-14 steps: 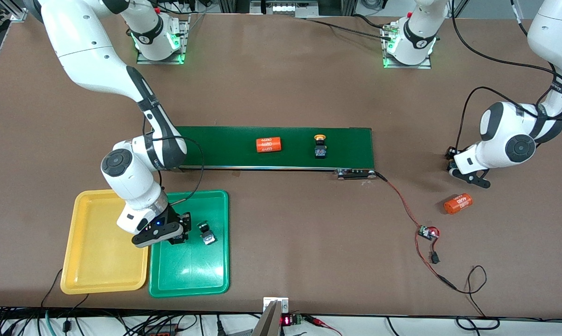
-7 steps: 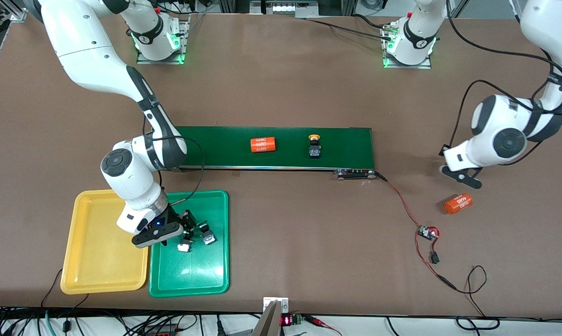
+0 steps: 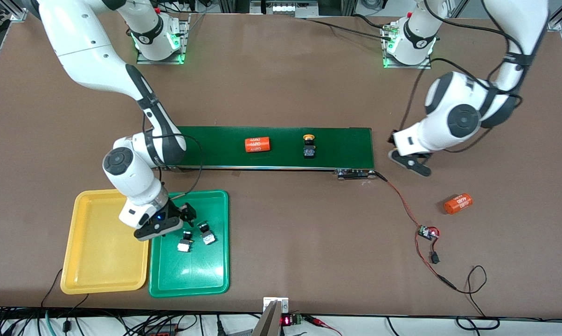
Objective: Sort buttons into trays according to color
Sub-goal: 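Drop the button into the green tray while the left gripper grasps another, then place the button on the belt with the left gripper while the right returns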
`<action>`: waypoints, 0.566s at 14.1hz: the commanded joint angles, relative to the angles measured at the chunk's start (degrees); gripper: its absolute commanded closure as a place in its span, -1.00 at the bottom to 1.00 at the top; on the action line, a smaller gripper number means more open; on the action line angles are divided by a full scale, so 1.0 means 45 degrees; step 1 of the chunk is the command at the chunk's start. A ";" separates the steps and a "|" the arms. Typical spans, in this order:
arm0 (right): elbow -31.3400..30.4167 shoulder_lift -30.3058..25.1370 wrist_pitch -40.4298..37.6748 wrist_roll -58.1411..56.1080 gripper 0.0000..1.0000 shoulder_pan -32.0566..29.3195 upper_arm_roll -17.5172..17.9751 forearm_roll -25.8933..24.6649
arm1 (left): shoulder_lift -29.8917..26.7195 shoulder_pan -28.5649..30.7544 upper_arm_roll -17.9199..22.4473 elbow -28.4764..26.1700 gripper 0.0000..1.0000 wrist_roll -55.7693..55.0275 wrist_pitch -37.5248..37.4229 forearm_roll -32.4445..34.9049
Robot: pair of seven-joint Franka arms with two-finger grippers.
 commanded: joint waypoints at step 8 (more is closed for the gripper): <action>-0.3661 -0.5200 -0.4501 0.1778 -1.00 0.0103 0.0164 0.0191 | 0.0787 -0.1908 0.0113 0.0250 0.81 -0.3474 0.0585 -0.0930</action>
